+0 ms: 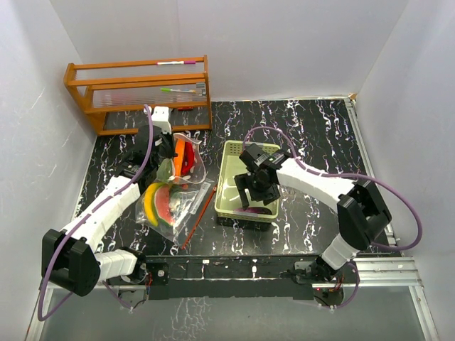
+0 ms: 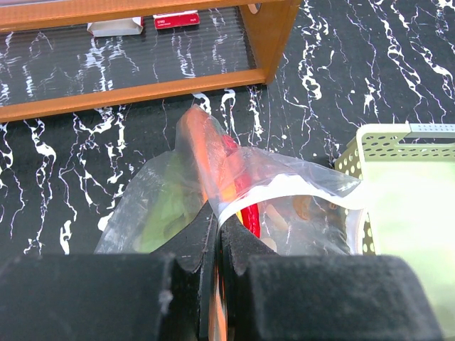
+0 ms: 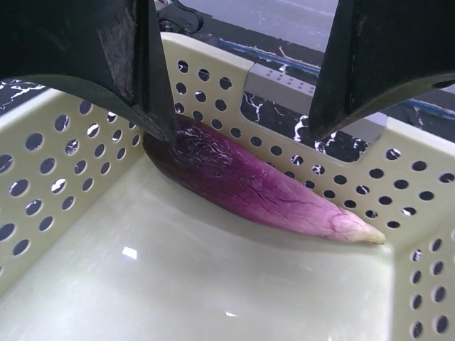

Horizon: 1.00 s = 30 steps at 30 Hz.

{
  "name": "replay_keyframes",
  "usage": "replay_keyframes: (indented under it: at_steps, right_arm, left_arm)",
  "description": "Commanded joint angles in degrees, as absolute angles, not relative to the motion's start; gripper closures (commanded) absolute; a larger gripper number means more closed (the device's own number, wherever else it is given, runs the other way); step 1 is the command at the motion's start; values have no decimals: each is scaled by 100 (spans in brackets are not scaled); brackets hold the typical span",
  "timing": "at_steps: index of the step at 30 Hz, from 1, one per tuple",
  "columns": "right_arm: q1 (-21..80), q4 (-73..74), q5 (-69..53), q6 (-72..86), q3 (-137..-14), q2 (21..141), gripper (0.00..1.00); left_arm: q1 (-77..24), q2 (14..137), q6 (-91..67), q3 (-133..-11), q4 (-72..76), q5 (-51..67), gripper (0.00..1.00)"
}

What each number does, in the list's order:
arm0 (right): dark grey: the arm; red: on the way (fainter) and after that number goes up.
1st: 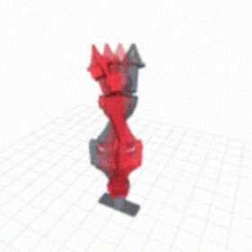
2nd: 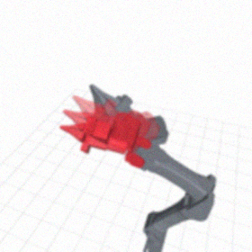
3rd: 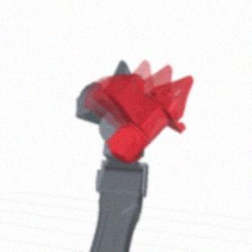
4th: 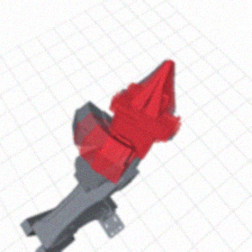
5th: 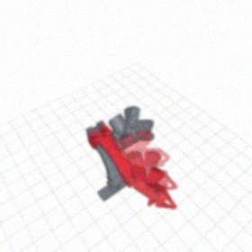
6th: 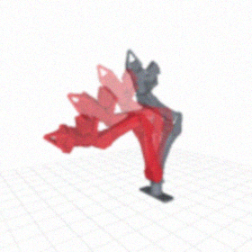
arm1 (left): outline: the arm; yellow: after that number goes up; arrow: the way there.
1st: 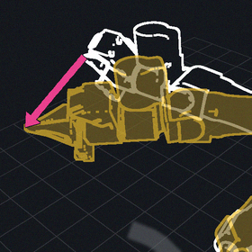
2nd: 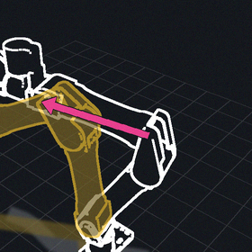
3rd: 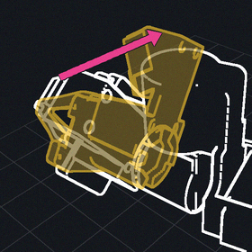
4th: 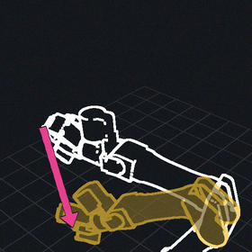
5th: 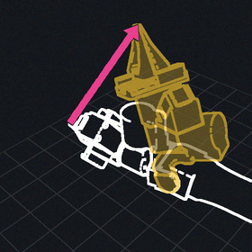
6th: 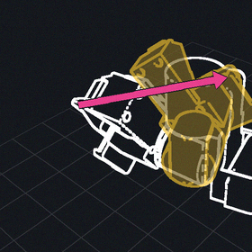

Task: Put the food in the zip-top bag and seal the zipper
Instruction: Pick up the fake vegetable from the bin.

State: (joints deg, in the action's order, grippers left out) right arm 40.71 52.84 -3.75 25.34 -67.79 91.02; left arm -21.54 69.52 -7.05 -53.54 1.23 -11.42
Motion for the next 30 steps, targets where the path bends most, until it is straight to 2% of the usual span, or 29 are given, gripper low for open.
replay_keyframes:
  at_steps: [1, 10, 21, 22, 26, 30]
  right_arm:
    - [4039, 5355, -593, 2182, -6707, 9227, 23]
    - [4052, 4817, -899, 1823, -6244, 9417, 25]
    - [4053, 4128, -700, 1734, -6212, 9693, 31]
    - [4054, 4071, -616, 1761, -6247, 9701, 35]
    - [4054, 4026, -402, 1828, -6485, 9808, 69]
    - [4053, 4130, -237, 1918, -6766, 9712, 81]
  left_arm:
    - [-2128, 6770, -659, -5407, 343, -1203, 100]
    - [-2118, 6790, -633, -5409, 343, -1265, 100]
    - [-2102, 6803, -633, -5404, 349, -1249, 100]
    - [-2101, 6810, -633, -5399, 353, -1248, 100]
    - [-2101, 6829, -642, -5398, 352, -1226, 100]
    - [-2092, 6809, -624, -5419, 343, -1259, 100]
